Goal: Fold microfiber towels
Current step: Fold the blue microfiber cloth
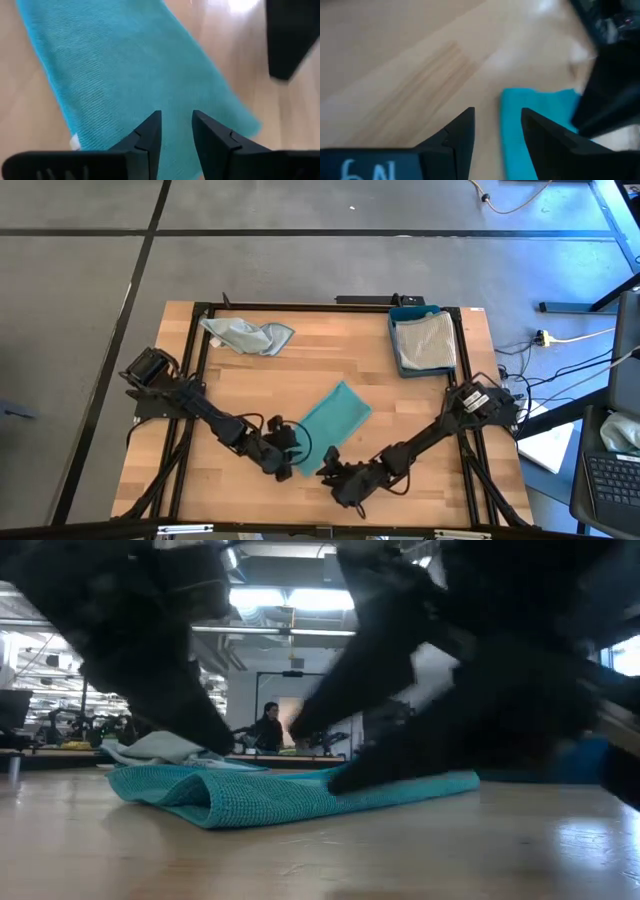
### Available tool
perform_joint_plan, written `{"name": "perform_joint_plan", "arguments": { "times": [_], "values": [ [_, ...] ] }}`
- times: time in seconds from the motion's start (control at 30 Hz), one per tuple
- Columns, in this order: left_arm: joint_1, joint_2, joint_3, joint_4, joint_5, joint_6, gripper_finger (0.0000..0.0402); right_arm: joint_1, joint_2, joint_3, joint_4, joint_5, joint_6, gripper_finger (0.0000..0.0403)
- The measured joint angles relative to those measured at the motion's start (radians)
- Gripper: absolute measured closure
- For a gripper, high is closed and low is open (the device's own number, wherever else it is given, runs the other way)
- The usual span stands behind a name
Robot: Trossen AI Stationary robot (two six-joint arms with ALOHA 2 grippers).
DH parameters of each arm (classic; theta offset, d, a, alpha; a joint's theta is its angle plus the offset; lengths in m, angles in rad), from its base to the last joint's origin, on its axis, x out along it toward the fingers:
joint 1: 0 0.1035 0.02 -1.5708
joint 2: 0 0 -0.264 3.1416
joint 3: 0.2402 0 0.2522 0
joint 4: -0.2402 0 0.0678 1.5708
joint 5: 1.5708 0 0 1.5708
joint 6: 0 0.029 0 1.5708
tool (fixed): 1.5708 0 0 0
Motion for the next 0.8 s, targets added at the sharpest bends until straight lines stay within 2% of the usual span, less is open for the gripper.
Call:
{"name": "perform_joint_plan", "arguments": {
  "times": [0.13,0.2,0.3,0.4,0.53,0.7,0.8],
  "values": [
    [-0.016,0.0,0.0,-0.065,-0.001,0.195,0.03,-0.026,0.0,0.03,-0.054,-0.012,0.0,0.0239],
    [-0.03,0.0,0.0,-0.095,-0.039,0.29,0.03,-0.037,0.0,0.039,-0.08,-0.014,0.005,0.0239],
    [-0.035,0.007,0.0,-0.107,-0.093,0.347,0.03,-0.049,0.0,0.04,-0.101,-0.022,0.02,0.0239],
    [-0.018,0.034,0.0,-0.076,-0.085,0.352,0.03,-0.053,0.0,0.041,-0.098,-0.061,0.035,0.0239],
    [-0.013,0.102,0.002,0.028,-0.032,0.34,0.03,-0.052,0.0,0.041,-0.096,-0.063,0.069,0.024],
    [-0.012,0.181,0.014,0.173,-0.043,0.231,0.03,-0.051,0.008,0.042,-0.119,-0.064,0.081,0.024],
    [-0.014,0.207,0.053,0.166,-0.04,0.186,0.03,-0.037,0.014,0.044,-0.182,-0.074,0.081,0.024]
  ]
}}
